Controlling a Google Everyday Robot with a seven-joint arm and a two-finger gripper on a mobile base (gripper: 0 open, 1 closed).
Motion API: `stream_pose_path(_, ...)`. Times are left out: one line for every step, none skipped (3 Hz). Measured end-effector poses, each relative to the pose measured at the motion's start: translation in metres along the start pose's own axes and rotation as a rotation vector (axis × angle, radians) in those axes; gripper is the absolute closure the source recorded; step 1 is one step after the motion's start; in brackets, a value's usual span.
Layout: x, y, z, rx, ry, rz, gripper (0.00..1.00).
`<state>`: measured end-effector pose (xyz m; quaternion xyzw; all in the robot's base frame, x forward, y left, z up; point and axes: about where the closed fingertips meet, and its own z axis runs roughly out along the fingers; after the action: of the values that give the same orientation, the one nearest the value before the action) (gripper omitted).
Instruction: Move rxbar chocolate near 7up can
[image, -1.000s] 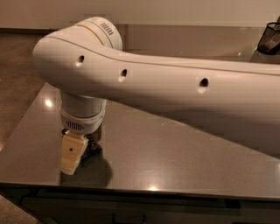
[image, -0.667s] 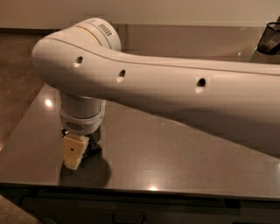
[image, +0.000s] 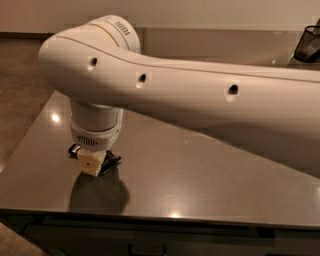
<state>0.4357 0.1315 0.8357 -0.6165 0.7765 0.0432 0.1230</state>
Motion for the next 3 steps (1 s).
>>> stream_pose_path(0.007,-0.015,-0.009,0.010,0.000,0.017,0.95)
stream_pose_path(0.022,-0.043,-0.025,0.035,-0.003,0.051,1.00)
stream_pose_path(0.034,-0.062,-0.035,0.055,0.000,0.074,1.00)
